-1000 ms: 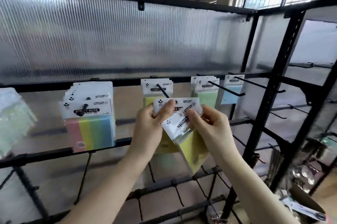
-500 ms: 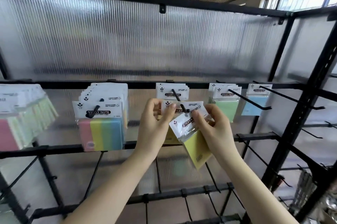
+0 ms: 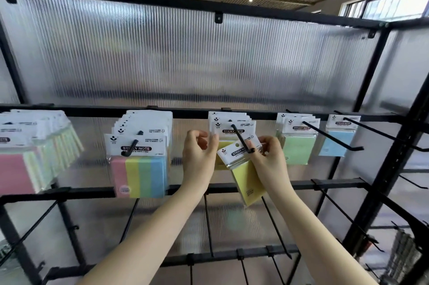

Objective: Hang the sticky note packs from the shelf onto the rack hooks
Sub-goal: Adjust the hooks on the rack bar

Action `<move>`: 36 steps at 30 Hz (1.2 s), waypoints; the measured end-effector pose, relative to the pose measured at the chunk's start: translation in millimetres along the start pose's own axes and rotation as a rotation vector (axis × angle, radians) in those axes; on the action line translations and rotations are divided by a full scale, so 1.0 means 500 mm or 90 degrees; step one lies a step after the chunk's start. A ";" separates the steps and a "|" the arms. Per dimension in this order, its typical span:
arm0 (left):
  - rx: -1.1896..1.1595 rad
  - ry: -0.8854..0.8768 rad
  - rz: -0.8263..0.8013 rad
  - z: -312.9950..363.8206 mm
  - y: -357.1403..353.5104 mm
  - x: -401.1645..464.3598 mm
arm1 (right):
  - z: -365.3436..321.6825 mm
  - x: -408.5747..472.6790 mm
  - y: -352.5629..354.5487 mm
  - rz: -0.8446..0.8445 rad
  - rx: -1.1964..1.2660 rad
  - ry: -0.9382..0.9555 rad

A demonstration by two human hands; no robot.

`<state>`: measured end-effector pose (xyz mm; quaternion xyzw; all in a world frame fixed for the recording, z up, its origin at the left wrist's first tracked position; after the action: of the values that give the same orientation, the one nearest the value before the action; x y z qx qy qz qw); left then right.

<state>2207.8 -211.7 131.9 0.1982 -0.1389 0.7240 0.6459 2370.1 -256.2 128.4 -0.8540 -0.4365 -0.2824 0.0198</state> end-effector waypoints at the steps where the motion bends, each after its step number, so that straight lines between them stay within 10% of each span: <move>1: 0.005 0.001 0.004 -0.002 -0.001 0.000 | 0.002 -0.002 0.000 0.003 0.001 -0.003; 20: -0.139 -0.185 -0.177 0.148 0.053 -0.187 | -0.153 -0.193 0.055 0.116 0.112 0.285; 36: -0.120 -0.168 -0.161 0.142 0.037 -0.123 | -0.130 -0.132 0.043 0.050 0.152 0.166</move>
<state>2202.4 -300.8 167.2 0.2458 -0.2637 0.5886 0.7236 2326.0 -336.0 154.7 -0.8181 -0.4269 -0.3360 0.1888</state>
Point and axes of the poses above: each hand's wrist, its own x-axis towards the middle knuckle, its own y-axis out of the back of the hand, z = x × y, the point moved 3 cm from there along x, towards the middle knuckle, and after that the axes turned 1 degree about -z, right-handed, at the moved point
